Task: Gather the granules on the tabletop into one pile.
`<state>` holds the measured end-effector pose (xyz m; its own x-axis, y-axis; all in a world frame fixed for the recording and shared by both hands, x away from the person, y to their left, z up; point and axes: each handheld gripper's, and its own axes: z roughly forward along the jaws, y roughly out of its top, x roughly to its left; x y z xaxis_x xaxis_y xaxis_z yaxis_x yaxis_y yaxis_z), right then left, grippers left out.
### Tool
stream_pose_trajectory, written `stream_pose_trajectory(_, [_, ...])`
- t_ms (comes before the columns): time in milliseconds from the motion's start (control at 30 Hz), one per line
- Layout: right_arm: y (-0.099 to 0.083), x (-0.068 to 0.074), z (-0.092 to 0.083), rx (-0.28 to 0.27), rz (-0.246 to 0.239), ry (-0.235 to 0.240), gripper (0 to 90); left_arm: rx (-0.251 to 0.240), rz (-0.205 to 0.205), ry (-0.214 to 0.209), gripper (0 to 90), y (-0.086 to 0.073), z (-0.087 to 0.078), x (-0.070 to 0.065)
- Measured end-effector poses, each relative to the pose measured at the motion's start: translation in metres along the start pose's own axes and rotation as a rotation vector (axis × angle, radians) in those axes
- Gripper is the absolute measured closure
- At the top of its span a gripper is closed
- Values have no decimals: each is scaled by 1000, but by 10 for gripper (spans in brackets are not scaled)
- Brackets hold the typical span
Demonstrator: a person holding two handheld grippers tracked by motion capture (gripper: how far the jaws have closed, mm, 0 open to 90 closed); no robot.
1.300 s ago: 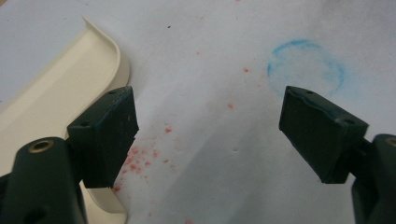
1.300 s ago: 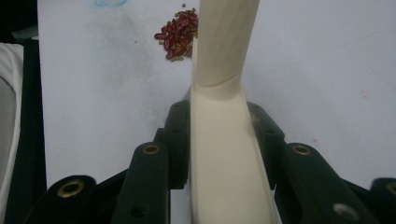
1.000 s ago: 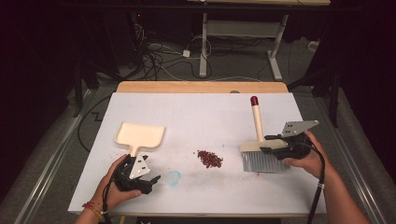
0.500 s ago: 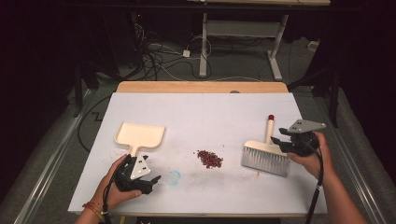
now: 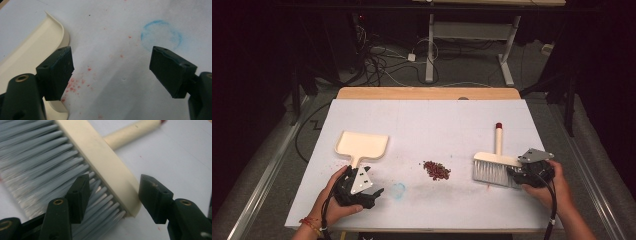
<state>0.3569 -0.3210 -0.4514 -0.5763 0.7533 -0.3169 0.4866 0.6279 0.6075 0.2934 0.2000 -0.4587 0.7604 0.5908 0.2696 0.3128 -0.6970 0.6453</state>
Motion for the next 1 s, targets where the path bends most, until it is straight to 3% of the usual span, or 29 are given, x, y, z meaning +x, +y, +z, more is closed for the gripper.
stream_pose_trajectory(133, [-4, -5, 0, 3, 5, -20, 429, 1, -7, -3, 184, 0, 0, 1])
stream_pose_trajectory(233, [-4, -7, 0, -8, 26, -3, 439, 5, -1, 0, 184, 0, 1, 1])
stream_pose_trajectory(567, [-1, 0, -2, -25, 24, 41, 393, 6, -3, -1, 184, 2, 1, 2])
stream_pose_trajectory(800, [3, 10, -3, -15, -26, 31, 358, 7, -6, 3, 184, 2, 2, 2])
stream_pose_trajectory(900, [6, 5, -14, -108, 29, 57, 356, -40, -17, 27, 183, 3, -4, 2])
stream_pose_trajectory(1000, [14, 14, -35, -298, 50, 78, 323, -95, -44, 46, 182, 5, -9, 4])
